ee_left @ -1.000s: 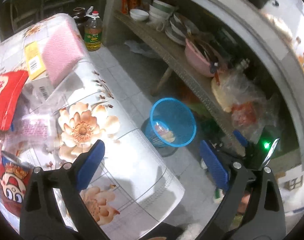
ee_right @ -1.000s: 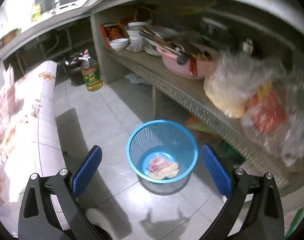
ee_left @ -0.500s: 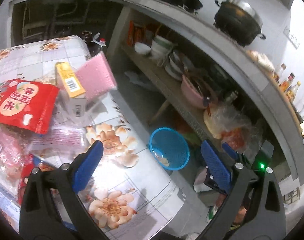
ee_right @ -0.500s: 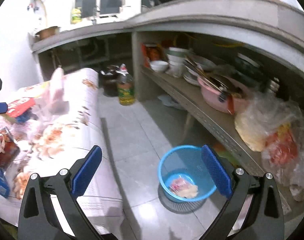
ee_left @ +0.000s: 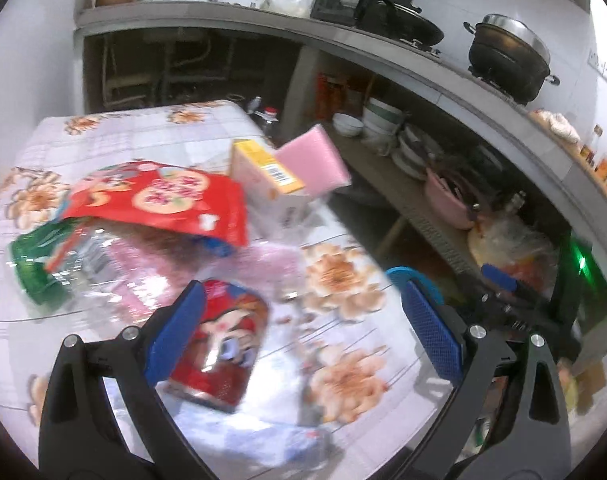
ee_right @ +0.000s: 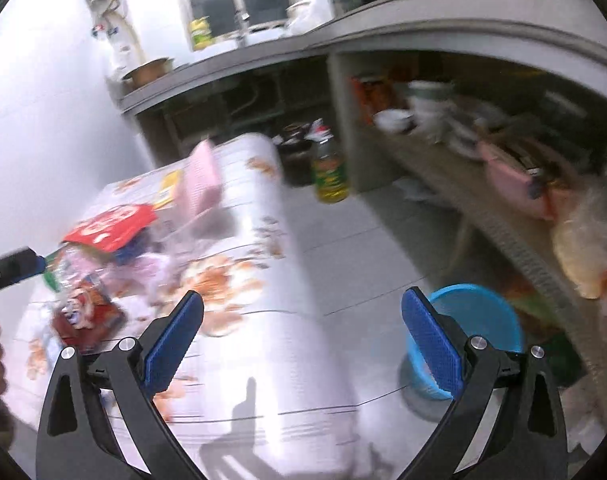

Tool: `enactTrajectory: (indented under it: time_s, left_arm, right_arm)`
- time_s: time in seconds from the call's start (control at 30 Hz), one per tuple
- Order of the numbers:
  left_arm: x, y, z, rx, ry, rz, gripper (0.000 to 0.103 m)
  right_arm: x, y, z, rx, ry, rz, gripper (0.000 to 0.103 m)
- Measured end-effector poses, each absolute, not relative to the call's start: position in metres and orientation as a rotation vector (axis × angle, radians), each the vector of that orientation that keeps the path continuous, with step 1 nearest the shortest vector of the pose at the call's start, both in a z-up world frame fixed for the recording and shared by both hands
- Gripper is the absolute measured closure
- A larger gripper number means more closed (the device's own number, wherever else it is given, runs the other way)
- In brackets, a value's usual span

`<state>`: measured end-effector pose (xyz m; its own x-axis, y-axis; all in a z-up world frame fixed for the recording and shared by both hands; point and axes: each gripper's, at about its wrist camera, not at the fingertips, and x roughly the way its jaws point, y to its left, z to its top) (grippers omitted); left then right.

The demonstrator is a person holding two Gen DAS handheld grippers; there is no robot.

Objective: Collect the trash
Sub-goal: 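Swing both tools back toward the cluttered table, then grasp a clear plastic strip with the left tool while the right tool grasps a plastic bag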

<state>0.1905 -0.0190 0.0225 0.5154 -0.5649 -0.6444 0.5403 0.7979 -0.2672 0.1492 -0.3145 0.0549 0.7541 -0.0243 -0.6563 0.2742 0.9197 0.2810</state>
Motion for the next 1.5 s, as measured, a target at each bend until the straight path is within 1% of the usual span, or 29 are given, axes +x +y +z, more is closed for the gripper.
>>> enactTrajectory:
  time_s: [0.13, 0.27, 0.5, 0.77, 0.83, 0.9, 0.97, 1.07, 1.13, 1.17, 1.27, 1.43, 1.5]
  left_arm:
    - [0.188, -0.002, 0.014, -0.009, 0.782, -0.636, 0.009]
    - [0.186, 0.013, 0.008, -0.015, 0.773, -0.621, 0.009]
    - [0.184, 0.044, 0.002, -0.033, 0.75, -0.579, 0.009]
    - [0.196, 0.076, 0.001, -0.101, 0.728, -0.509, 0.009]
    - [0.206, 0.084, 0.0, -0.12, 0.74, -0.468, 0.011]
    - [0.221, 0.093, -0.002, -0.146, 0.763, -0.432, 0.021]
    - [0.239, 0.101, -0.007, -0.194, 0.805, -0.421, 0.023]
    - [0.264, 0.108, -0.017, -0.229, 0.886, -0.396, 0.029]
    - [0.276, 0.112, -0.025, -0.251, 0.941, -0.37, 0.035]
    - [0.28, 0.113, -0.028, -0.269, 0.957, -0.37, 0.037]
    - [0.291, 0.116, -0.037, -0.332, 1.004, -0.398, 0.038]
    - [0.3, 0.119, -0.051, -0.409, 1.051, -0.421, 0.047]
    - [0.301, 0.121, -0.055, -0.435, 1.064, -0.425, 0.053]
  right_arm:
    - [0.163, -0.301, 0.058, 0.412, 0.709, -0.064, 0.007]
    - [0.186, -0.291, 0.054, 0.511, 0.75, 0.088, 0.007]
    - [0.22, -0.275, 0.045, 0.57, 0.822, 0.196, 0.017]
    - [0.266, -0.278, 0.016, 0.761, 0.938, 0.267, 0.028]
    - [0.277, -0.279, 0.007, 0.806, 0.969, 0.267, 0.03]
    - [0.285, -0.279, 0.001, 0.829, 0.988, 0.264, 0.031]
    - [0.292, -0.279, -0.003, 0.848, 1.001, 0.267, 0.032]
    - [0.299, -0.276, -0.007, 0.864, 1.012, 0.272, 0.032]
    - [0.3, -0.274, -0.009, 0.869, 1.019, 0.275, 0.032]
    - [0.302, -0.273, -0.01, 0.874, 1.022, 0.28, 0.032]
    - [0.306, -0.272, -0.014, 0.887, 1.034, 0.282, 0.032]
    - [0.316, -0.272, -0.02, 0.917, 1.043, 0.287, 0.033]
    - [0.318, -0.272, -0.022, 0.926, 1.046, 0.291, 0.035]
